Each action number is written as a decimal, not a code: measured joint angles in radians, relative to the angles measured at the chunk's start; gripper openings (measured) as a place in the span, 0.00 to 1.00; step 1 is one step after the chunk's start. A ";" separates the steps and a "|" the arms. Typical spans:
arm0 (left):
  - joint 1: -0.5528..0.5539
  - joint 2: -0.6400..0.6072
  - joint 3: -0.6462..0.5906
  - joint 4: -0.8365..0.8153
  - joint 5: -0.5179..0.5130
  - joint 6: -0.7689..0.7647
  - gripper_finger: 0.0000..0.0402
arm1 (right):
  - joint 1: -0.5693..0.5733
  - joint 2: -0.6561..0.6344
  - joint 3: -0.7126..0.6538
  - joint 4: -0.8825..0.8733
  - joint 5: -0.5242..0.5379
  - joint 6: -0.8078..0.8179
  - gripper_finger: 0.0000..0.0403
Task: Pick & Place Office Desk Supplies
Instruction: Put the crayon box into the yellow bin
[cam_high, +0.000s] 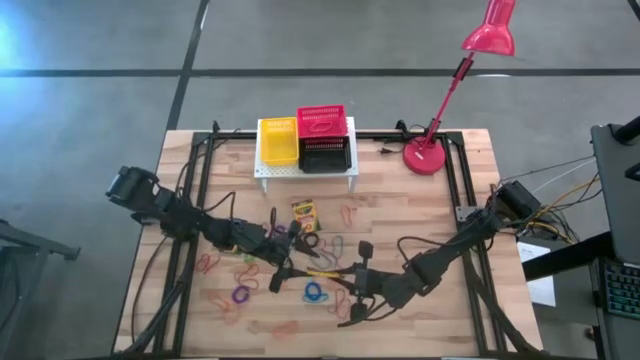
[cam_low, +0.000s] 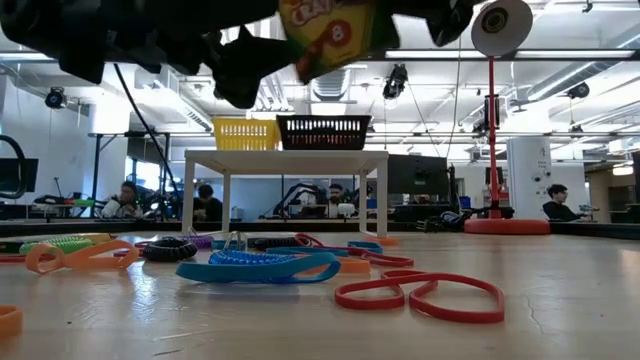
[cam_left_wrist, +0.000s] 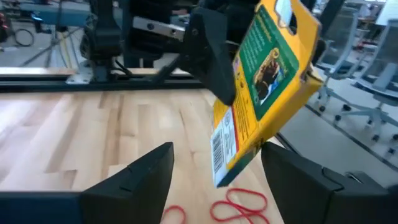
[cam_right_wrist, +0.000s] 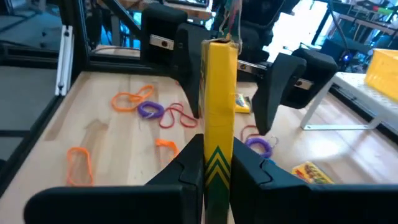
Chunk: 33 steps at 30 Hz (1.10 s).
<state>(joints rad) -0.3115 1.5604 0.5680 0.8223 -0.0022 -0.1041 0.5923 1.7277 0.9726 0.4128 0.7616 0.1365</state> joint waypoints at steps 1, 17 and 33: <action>0.000 0.000 0.001 0.000 -0.007 0.000 0.61 | 0.004 -0.018 0.000 -0.028 0.001 0.006 0.09; -0.002 0.000 0.047 0.007 -0.062 0.000 0.60 | -0.012 0.022 -0.001 -0.009 0.080 0.072 0.09; -0.004 -0.001 0.064 -0.020 -0.058 -0.027 0.12 | -0.013 0.022 0.001 -0.024 0.069 0.081 0.12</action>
<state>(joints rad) -0.3156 1.5596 0.6319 0.8019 -0.0601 -0.1307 0.5789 1.7499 0.9731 0.3887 0.8308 0.2173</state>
